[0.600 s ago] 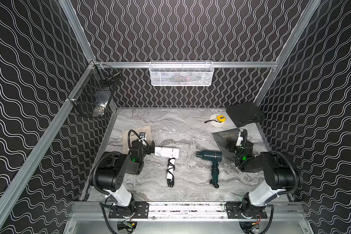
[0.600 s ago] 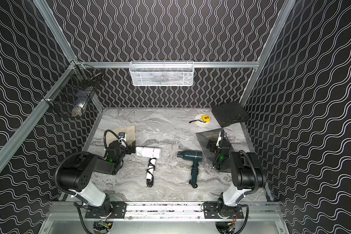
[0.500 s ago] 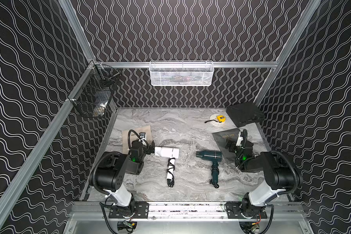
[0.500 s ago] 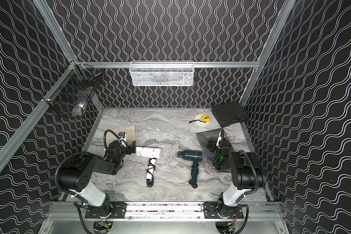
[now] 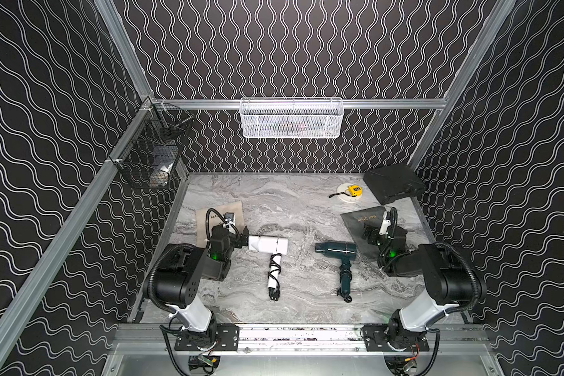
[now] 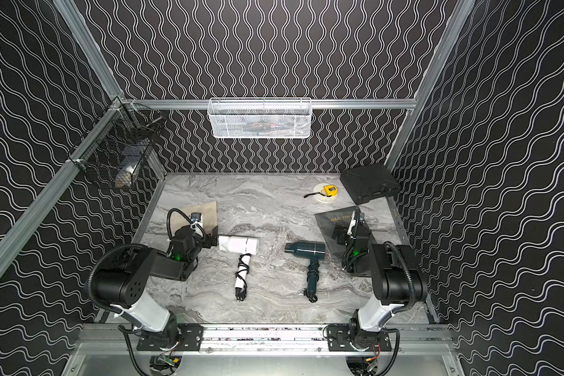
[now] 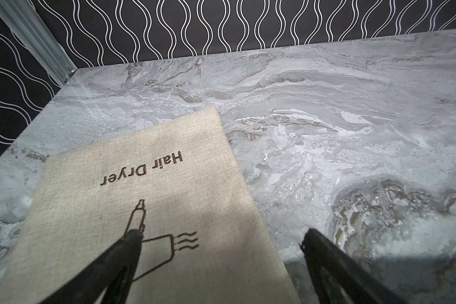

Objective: Pack away hair dryers
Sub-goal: Pick up the hair dryer from the center of the board.

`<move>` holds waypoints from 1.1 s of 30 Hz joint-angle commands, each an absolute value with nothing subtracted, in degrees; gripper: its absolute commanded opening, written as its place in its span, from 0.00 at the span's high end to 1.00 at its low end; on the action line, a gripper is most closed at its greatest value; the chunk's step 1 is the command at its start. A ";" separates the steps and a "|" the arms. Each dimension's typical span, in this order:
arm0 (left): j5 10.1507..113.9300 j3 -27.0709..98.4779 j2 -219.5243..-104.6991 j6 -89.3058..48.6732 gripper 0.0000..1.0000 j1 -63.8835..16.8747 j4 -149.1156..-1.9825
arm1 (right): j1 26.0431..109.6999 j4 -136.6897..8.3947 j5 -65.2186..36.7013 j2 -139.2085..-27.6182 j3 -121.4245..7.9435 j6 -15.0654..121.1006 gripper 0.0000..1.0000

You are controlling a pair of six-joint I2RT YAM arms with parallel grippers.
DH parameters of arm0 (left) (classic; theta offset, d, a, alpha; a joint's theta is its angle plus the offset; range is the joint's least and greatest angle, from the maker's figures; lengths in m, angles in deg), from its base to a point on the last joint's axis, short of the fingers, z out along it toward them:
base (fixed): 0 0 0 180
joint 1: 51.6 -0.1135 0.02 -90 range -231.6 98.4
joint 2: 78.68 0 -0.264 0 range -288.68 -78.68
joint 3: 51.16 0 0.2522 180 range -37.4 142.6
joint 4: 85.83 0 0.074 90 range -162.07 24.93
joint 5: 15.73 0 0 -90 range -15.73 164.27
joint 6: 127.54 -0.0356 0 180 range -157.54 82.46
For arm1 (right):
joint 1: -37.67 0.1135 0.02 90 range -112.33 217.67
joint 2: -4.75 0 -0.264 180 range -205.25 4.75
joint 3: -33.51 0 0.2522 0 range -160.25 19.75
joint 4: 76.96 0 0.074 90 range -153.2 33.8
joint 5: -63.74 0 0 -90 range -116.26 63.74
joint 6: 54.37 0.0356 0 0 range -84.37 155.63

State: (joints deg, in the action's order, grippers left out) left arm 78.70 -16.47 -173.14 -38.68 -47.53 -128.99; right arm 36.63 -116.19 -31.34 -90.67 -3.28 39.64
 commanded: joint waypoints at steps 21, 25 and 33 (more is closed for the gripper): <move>86.80 7.39 -154.15 -22.44 0.01 -48.14 -78.13 | 36.18 -70.54 -34.28 -67.33 -19.46 55.26 0.00; 80.65 9.09 -150.31 -19.70 0.01 -46.12 -71.26 | 36.18 -47.94 -19.27 -66.56 -26.64 60.21 0.00; 78.21 8.99 -146.80 -21.56 0.01 -30.76 -65.45 | 37.21 -45.97 -2.91 -51.99 -11.17 73.87 0.04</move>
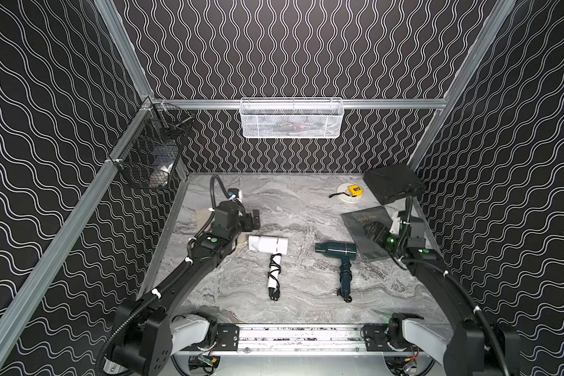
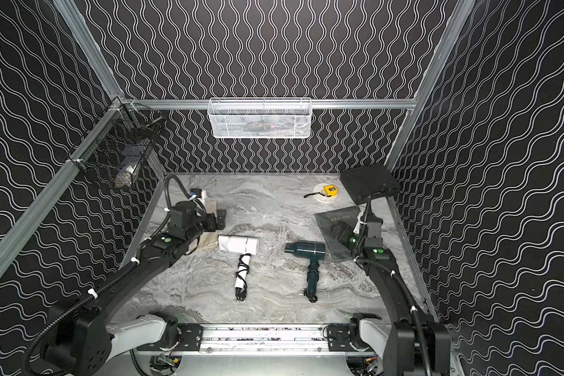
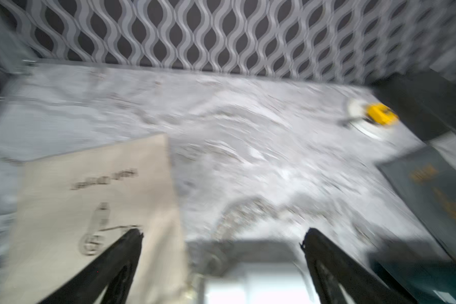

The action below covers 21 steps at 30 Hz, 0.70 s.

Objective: Pack away hair dryers
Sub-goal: Pick up the hair dryer from the center of the board.

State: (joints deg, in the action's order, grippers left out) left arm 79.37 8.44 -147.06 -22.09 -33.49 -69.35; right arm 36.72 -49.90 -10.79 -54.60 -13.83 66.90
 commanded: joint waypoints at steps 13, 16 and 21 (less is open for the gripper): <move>70.48 11.40 -154.08 -22.71 0.01 -18.45 -67.96 | 52.45 -39.03 -2.23 -49.77 -4.24 77.15 0.05; 69.75 12.14 -155.50 -22.60 0.01 -17.63 -68.14 | 56.62 -40.30 -3.61 -51.77 -3.83 79.23 0.08; 68.83 12.09 -155.68 -22.59 0.01 -17.06 -68.79 | 57.53 -39.76 -4.16 -54.69 -3.79 79.87 0.15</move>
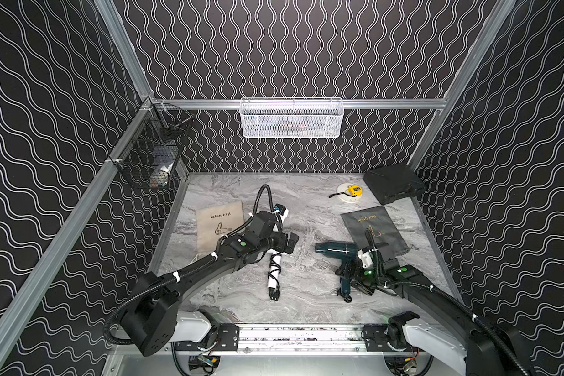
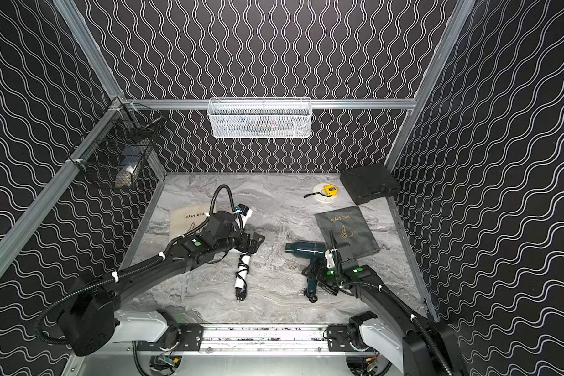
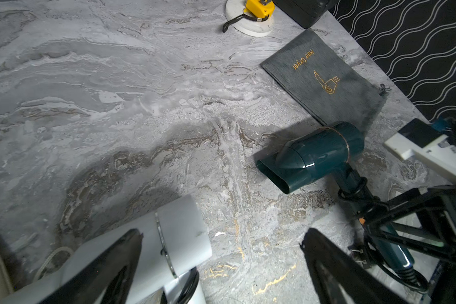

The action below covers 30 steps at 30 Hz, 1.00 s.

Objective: Pack away hair dryers
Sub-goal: Pick up the hair dryer from the center of the board.

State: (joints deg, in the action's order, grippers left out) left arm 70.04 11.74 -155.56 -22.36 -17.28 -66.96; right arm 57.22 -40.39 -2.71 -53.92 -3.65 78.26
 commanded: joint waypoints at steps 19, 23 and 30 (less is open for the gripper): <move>65.91 12.75 -158.44 -21.59 0.01 -16.50 -69.08 | 57.59 -52.03 -4.87 -55.40 -1.14 80.75 0.78; 63.93 15.45 -160.49 -21.70 0.01 -16.54 -69.05 | 58.12 -52.08 -5.63 -50.38 -0.68 78.32 0.90; 59.39 24.71 -166.05 -21.10 0.01 -17.67 -67.73 | 60.73 -48.39 -10.88 -41.42 -3.46 70.88 1.00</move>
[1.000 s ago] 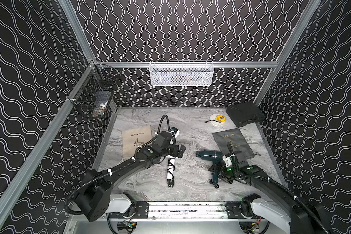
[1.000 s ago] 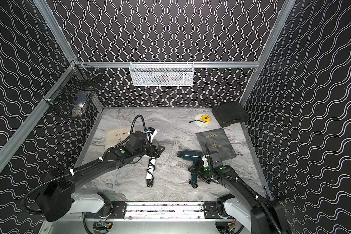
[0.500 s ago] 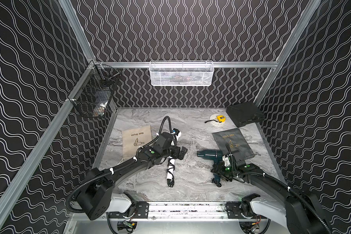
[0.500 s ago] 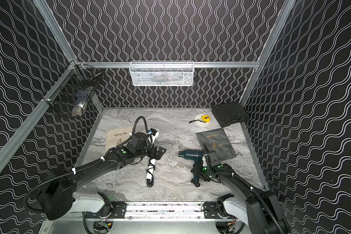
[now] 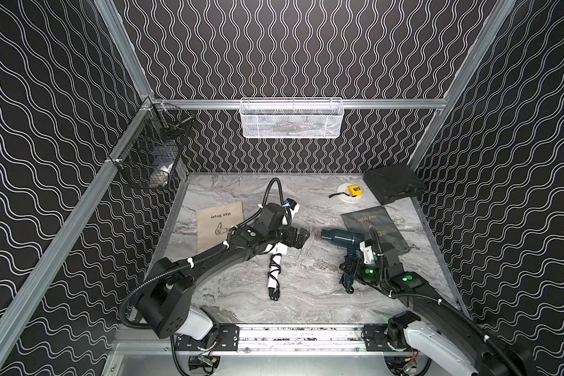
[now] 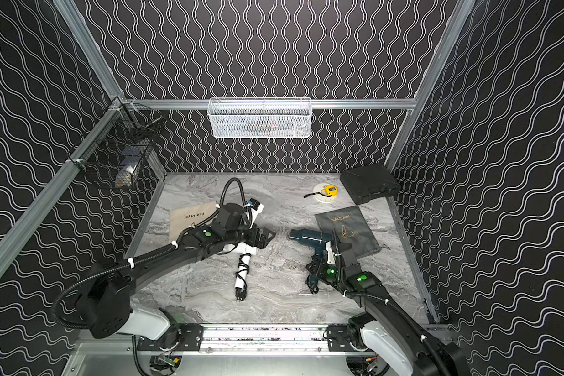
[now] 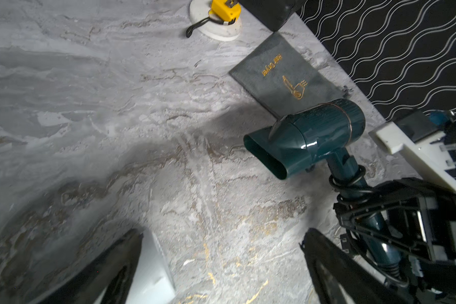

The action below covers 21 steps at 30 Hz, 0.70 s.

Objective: Pack away hair dryers
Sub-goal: Pick up the hair dryer from the center of the board, then fold the hair dryer.

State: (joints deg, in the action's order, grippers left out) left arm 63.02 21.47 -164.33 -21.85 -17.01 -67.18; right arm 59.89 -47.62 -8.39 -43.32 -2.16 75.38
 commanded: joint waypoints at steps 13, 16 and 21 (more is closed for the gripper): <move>30.19 45.10 -178.68 -34.14 0.04 -22.47 -51.15 | 71.95 -43.60 -21.91 -47.08 -12.84 55.29 1.00; 27.56 44.68 -178.56 -37.62 0.05 -22.45 -47.38 | 72.47 -43.95 -23.27 -47.71 -14.08 53.18 1.00; 24.62 43.35 -177.71 -40.63 0.04 -22.50 -46.00 | 72.65 -45.05 -20.66 -48.64 -15.30 49.24 1.00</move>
State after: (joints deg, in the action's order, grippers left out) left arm 29.52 43.44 -178.32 -35.84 -22.39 -48.78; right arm 72.50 -42.18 -21.33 -48.15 -14.20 53.26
